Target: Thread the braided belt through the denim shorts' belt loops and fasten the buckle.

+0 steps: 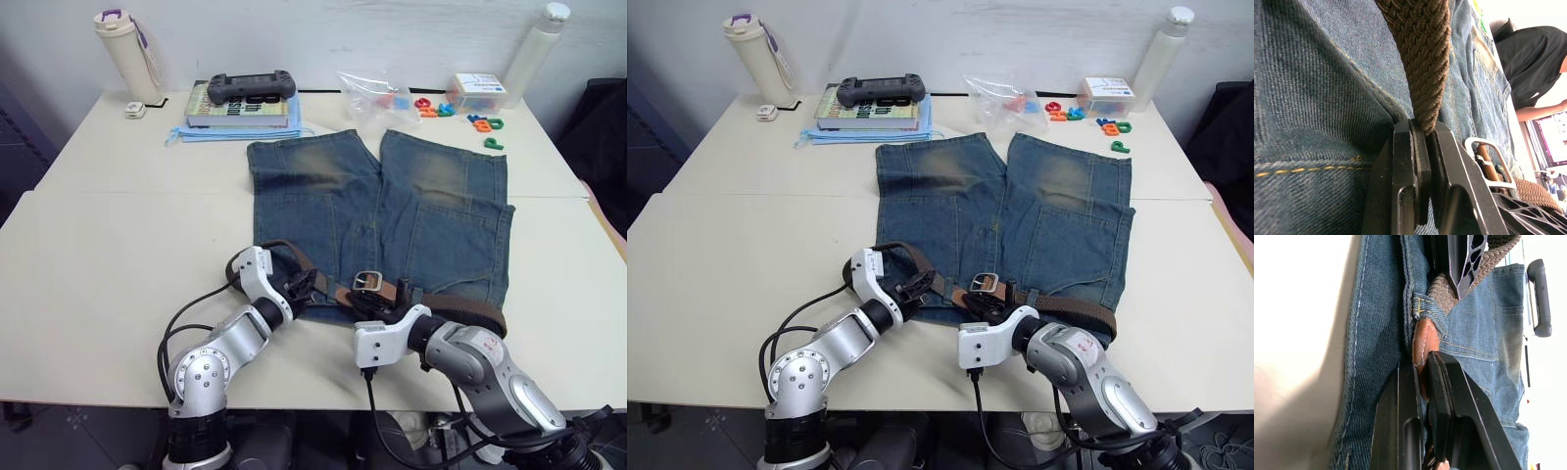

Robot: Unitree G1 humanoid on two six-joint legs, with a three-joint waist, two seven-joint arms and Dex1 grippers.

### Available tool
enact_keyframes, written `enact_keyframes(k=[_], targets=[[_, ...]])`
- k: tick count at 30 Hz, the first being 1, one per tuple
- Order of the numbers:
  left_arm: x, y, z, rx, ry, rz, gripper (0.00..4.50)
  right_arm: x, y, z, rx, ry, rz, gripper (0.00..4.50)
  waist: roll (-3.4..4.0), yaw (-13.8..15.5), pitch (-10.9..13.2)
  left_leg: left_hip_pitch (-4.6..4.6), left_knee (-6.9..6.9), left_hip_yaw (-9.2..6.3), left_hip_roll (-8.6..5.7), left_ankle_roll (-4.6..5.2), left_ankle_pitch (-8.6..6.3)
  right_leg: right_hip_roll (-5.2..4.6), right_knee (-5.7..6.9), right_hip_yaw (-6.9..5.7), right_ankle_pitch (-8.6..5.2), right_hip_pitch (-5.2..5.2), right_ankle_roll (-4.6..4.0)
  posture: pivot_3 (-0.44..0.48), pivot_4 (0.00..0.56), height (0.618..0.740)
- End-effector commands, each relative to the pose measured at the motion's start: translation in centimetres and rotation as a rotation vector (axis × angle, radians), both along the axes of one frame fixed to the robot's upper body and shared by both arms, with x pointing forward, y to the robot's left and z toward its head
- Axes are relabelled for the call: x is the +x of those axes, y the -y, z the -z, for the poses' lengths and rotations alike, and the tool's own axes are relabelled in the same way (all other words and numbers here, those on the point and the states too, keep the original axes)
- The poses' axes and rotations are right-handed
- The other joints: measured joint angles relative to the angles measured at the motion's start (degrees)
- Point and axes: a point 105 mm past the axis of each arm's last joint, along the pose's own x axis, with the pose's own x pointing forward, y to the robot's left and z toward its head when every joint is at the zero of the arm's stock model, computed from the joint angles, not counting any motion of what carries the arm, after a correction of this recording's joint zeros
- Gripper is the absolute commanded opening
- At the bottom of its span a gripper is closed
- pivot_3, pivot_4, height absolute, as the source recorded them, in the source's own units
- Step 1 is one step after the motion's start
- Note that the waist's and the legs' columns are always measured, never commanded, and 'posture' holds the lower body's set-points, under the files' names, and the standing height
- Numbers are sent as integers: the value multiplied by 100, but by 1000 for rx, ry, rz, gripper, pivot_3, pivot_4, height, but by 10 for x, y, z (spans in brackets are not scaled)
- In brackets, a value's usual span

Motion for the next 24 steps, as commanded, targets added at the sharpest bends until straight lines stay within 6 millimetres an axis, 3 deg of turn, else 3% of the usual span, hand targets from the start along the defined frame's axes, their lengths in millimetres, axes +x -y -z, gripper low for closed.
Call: enact_keyframes(k=[1, 2, 8, 11, 15, 19, 21, 24], targets=[[-8, 10, -9, 53, 76, 106, 0, -1, -2, -7, 25, 22, -5, 68, 0, -6, 0, 0, 0, 0, 0, 0, 0, 0, 0, 0, 0, 0, 0, 0, 150, 659], [-10, 9, -9, 74, 91, 126, 0, 0, -2, -8, 35, 20, 0, 68, 0, -13, 0, 0, 0, 0, 0, 0, 0, 0, 1, 0, 0, 0, 0, 0, 150, 659], [-30, -14, -13, 290, 256, 303, 2407, 2, -4, -17, 79, 11, 0, 0, 5, -100, 3, 0, 1, 1, 0, -2, -1, 1, 18, 3, -6, -9, -11, 0, 150, 659], [-37, -27, -24, 288, 321, 327, 3655, 4, -4, -23, 95, 18, -3, 0, 10, -132, 5, 1, 1, 1, 0, -4, -1, 0, 28, 3, -10, -11, -18, 0, 150, 659], [-50, -32, -30, 291, 380, 397, 3655, 4, -4, -27, 102, 20, -12, 0, 12, -141, 7, 1, 2, -1, 0, -4, 0, -2, 33, 2, -13, -12, -23, 0, 150, 659], [-48, -24, -14, 346, 371, 444, 3655, 2, -3, -28, 97, 12, -20, 0, 14, -133, 8, 0, 3, -1, 0, -3, -1, -4, 31, 1, -14, -10, -24, 0, 150, 659], [-47, -23, 12, 473, 345, 490, 3655, 1, -2, -30, 102, 11, -19, 0, 14, -135, 8, 0, 3, 0, 0, -2, -2, -4, 30, 2, -14, -10, -24, 0, 150, 659], [-44, -25, 32, 545, 300, 514, 3655, 0, 0, -34, 111, 4, -15, 0, 21, -130, 4, 1, 3, 0, 1, -2, -2, -4, 30, 1, -14, -9, -25, 0, 150, 659]])
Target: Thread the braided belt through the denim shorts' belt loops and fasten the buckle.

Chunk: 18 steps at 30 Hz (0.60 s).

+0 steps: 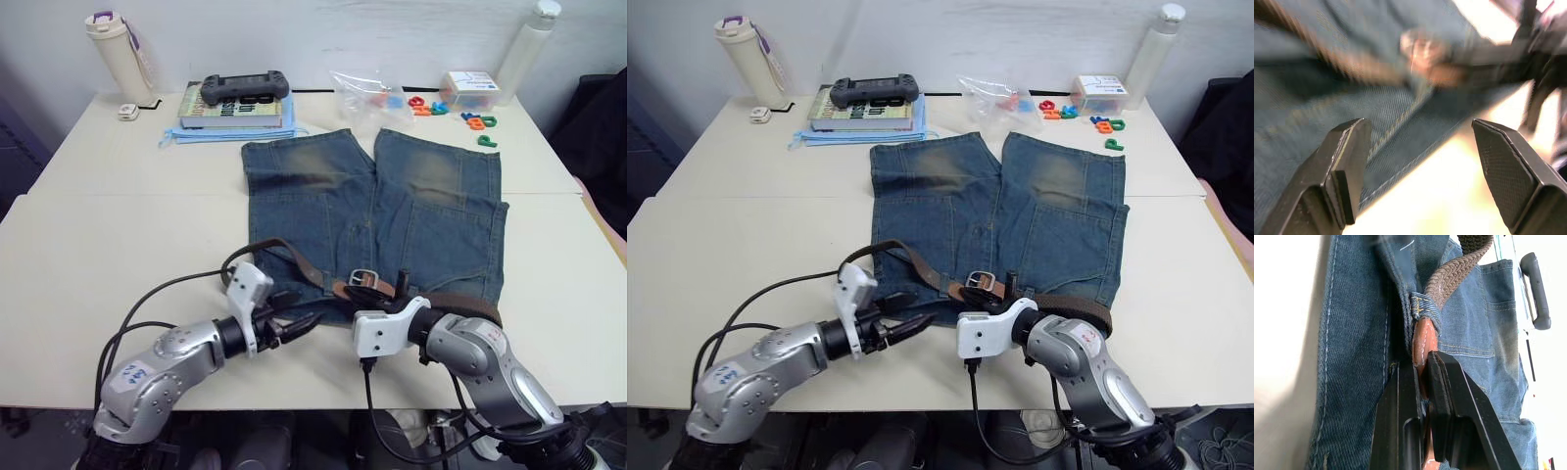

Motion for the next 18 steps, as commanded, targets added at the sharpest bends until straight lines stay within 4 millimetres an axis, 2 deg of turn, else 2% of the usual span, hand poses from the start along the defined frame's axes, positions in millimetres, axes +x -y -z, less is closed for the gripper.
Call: enact_keyframes(k=[1, 8, 14, 18], targets=[[1, -2, 26, 105, -38, 12, 3655, -4, 3, -21, 29, 51, -5, 0, 9, 11, -5, 2, 0, 0, 0, 1, 0, 0, 0, 0, 0, 3, 0, 0, 150, 659], [-6, -25, 57, 260, -83, 71, 3655, -8, 16, -39, 59, 41, 27, 0, 17, 20, -10, 5, -1, -1, -1, 4, -2, -3, -1, -1, 0, 6, 0, 0, 150, 659], [-4, -34, 59, 275, -91, 55, 3655, -25, 19, -49, 84, -26, 0, 0, 17, 35, -10, 4, -6, -5, -1, 10, -5, -3, -18, -4, 0, 9, 2, 0, 150, 659], [-3, -34, 60, 275, -90, 56, 3655, -24, 22, -47, 106, -55, 34, 0, 18, 38, -10, 4, -8, -7, -1, 12, -6, -3, -28, -6, 3, 14, 6, 0, 150, 659]])
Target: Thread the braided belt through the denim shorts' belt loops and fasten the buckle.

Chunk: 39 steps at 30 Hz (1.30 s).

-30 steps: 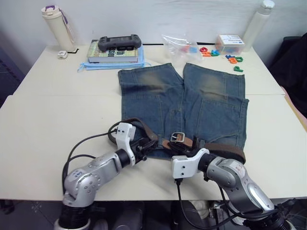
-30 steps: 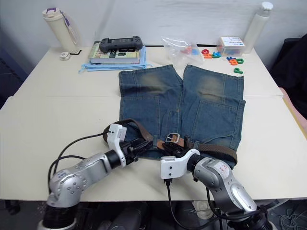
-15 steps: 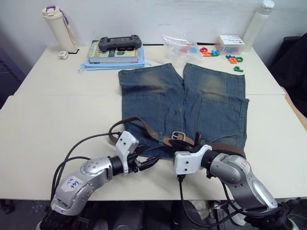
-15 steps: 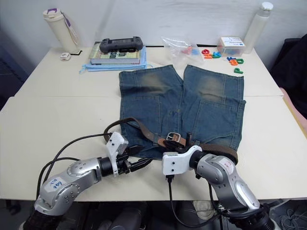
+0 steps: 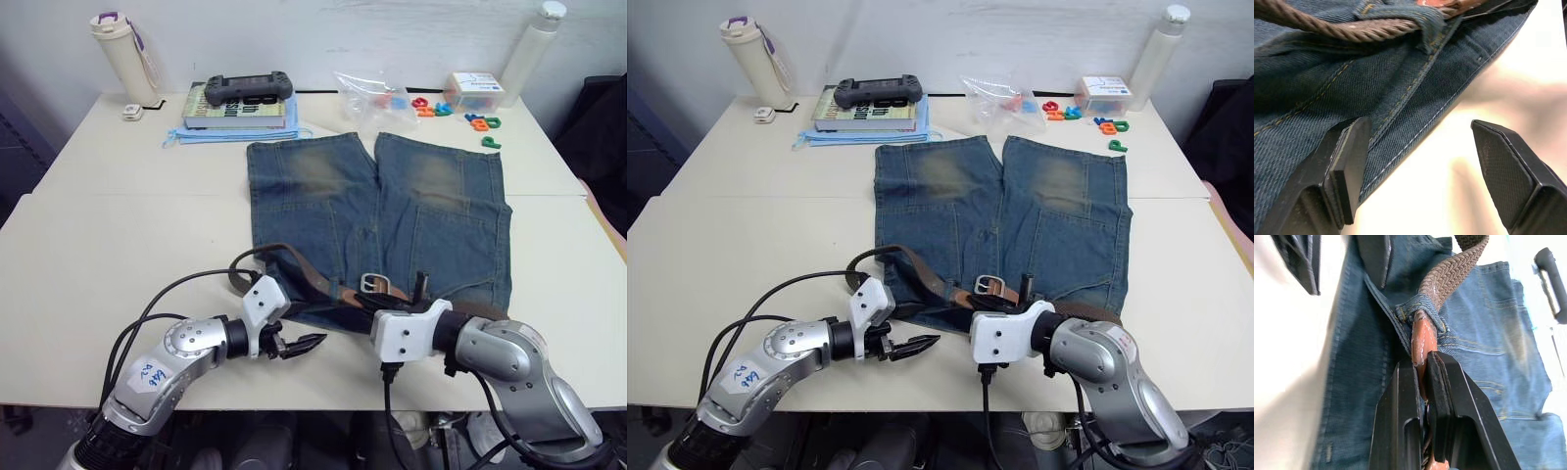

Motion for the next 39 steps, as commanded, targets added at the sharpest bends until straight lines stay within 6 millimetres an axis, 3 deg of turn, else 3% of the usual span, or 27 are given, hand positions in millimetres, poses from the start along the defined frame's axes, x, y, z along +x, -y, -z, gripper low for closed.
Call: enact_keyframes(k=[1, 11, 22, 26, 27, 28, 30, 39], targets=[[1, -32, 49, 143, -165, -129, 3655, 1, 8, -26, 30, 102, 47, 0, 0, 4, 0, 0, 0, 0, 0, 0, 0, 0, -2, 0, 1, 2, 2, 0, 150, 659], [3, -27, 45, 125, -151, -136, 3655, 17, 4, 15, -35, 61, 119, 0, 20, -13, -26, 18, -2, 0, 0, 0, 1, 0, -3, -1, 2, 18, 3, 0, 150, 659], [4, -25, 45, 127, -146, -129, 3655, 7, 6, 14, -8, 51, 121, 0, 32, -35, -35, 96, -24, -4, 2, 25, -14, 0, -13, -3, -1, 95, 1, 0, 150, 659], [5, -24, 45, 126, -143, -127, 3715, 8, 6, 15, 7, 43, 130, 1668, 31, -33, -35, 96, -23, -4, 2, 17, -10, 0, -14, -3, -1, 96, 1, 0, 150, 659], [5, -23, 45, 125, -143, -126, 3715, 9, 5, 15, 6, 44, 130, 1855, 32, -33, -35, 96, -23, -3, 2, 18, -10, 0, -14, -3, -1, 96, 2, 0, 150, 659], [5, -23, 45, 126, -143, -125, 3715, 9, 5, 15, 5, 47, 130, 2567, 32, -33, -35, 97, -23, -3, 2, 18, -10, 0, -14, -3, 0, 97, 2, 0, 150, 659], [5, -23, 45, 126, -143, -124, 3715, 8, 6, 15, 5, 49, 130, 3271, 34, -34, -36, 99, -24, -4, 2, 24, -14, 1, -13, -3, 0, 98, 2, 0, 150, 659], [5, -23, 46, 129, -149, -120, 3715, 4, 1, 5, 35, 81, 115, 3271, 34, -33, -36, 99, -24, -7, 3, 26, -14, 0, -12, -5, 0, 98, 2, 0, 150, 659]])
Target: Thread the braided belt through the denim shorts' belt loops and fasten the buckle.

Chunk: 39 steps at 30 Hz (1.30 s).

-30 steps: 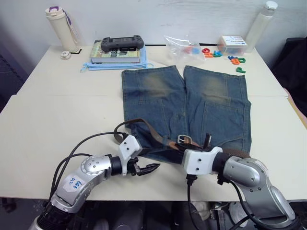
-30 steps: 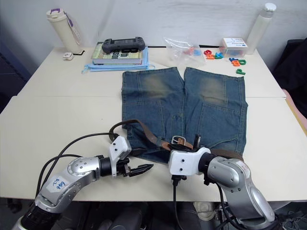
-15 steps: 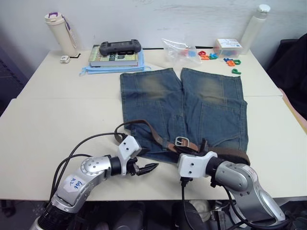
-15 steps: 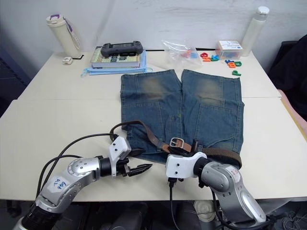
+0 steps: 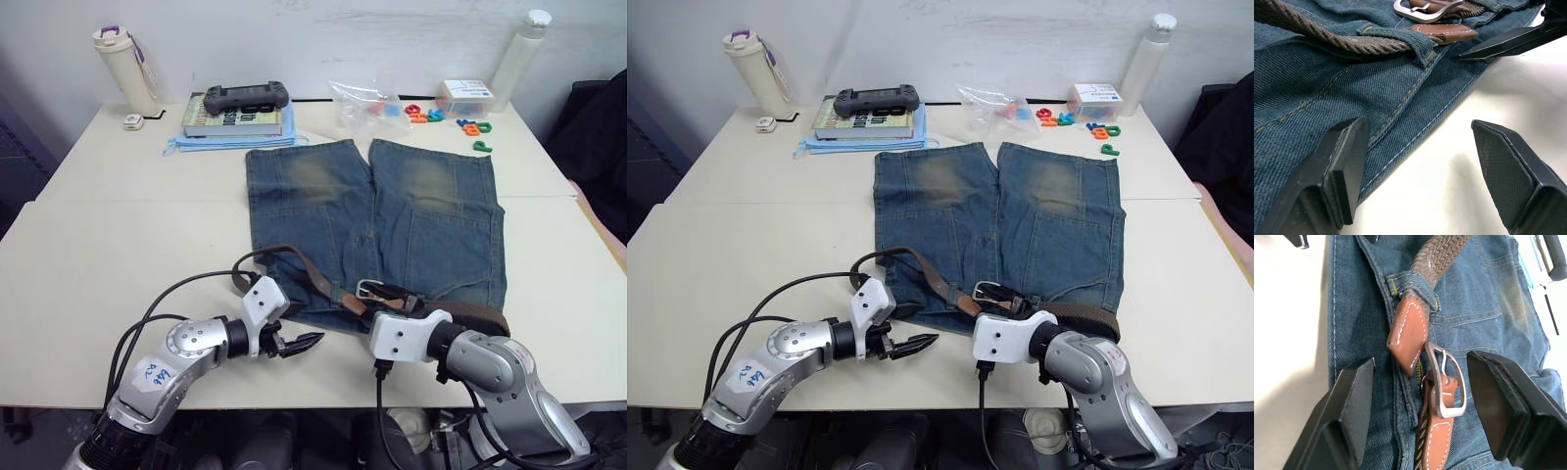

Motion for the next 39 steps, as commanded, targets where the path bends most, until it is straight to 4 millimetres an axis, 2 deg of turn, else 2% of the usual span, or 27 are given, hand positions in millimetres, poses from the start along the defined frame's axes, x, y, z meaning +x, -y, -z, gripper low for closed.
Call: enact_keyframes(k=[1, 2, 5, 7, 8, 9, 10, 11, 20, 24, 28, 35, 39], targets=[[0, -21, 40, 115, -143, -89, 3715, -3, -4, -17, 32, 66, -16, 3271, 0, 0, 0, 0, 0, 0, 0, 0, 0, 0, 0, 0, 0, 0, 0, 0, 150, 659], [0, -20, 40, 116, -143, -88, 3715, -4, -5, -17, 34, 65, -18, 3271, 0, 0, 0, 0, 0, 0, 0, 0, 0, 0, 0, 0, 0, 0, 0, 0, 150, 659], [-1, -20, 39, 116, -143, -86, 3715, -6, -8, -17, 44, 61, -26, 2456, 0, 0, 0, 0, -1, 0, 0, 0, 0, 0, 0, 0, 0, 0, 0, 0, 150, 659], [-1, -20, 39, 116, -143, -84, 3715, -7, -9, -17, 47, 58, -27, 1503, 0, 0, 0, 0, -1, -1, 0, 0, 0, 0, -1, 0, 0, 0, 0, 0, 150, 659], [-1, -20, 39, 115, -143, -84, 3715, -7, -9, -16, 47, 56, -27, 1226, 0, 0, 0, 0, -1, -1, 0, 0, 0, 0, -1, -1, 0, 0, 0, 0, 150, 659], [-1, -20, 39, 115, -143, -85, 3715, -7, -9, -15, 47, 54, -26, 624, 0, 0, 0, 0, -2, -1, 0, 1, 0, 0, -1, -1, 0, 0, 0, 0, 150, 659], [-1, -20, 39, 115, -144, -85, 3715, -7, -9, -15, 47, 53, -26, 260, 0, 0, 0, 0, -2, -1, 0, 1, 0, 0, -1, -1, 0, 0, 0, 0, 150, 659], [-1, -20, 39, 116, -144, -84, 3715, -7, -10, -15, 51, 52, -27, 120, 0, 0, 0, 0, -2, -1, 0, 1, -1, 0, -1, -1, 0, 0, 0, 0, 150, 659], [-1, -19, 41, 117, -147, -78, 3715, -10, -9, -23, 69, 40, -25, 120, 1, 1, 1, 0, -4, -3, 0, 2, -1, 0, -3, -1, 0, 0, 0, 0, 150, 659], [-1, -17, 41, 116, -149, -73, 3715, -18, 7, -37, 87, -27, -17, 120, 5, 15, 4, -3, -7, -5, 0, 3, -1, -1, -10, -4, 0, 0, 0, 0, 150, 659], [-1, -17, 41, 115, -150, -71, 3715, -15, 22, -54, 98, -52, -2, 120, 10, 16, 7, 0, -12, -12, 2, 7, -3, 1, -39, -11, 4, 18, 7, 0, 150, 659], [0, -17, 42, 117, -152, -68, 3715, -21, 34, -76, 164, -164, -21, 120, 29, 41, 17, 20, -65, -37, 7, 6, 3, 1, -130, -42, 19, 65, 16, 0, 150, 659], [0, -18, 42, 117, -151, -70, 3715, -12, 56, -100, 127, -123, 20, 120, 35, 84, 21, 18, -73, -37, 7, 12, 6, -1, -152, -44, 33, 68, 20, 0, 150, 659]])
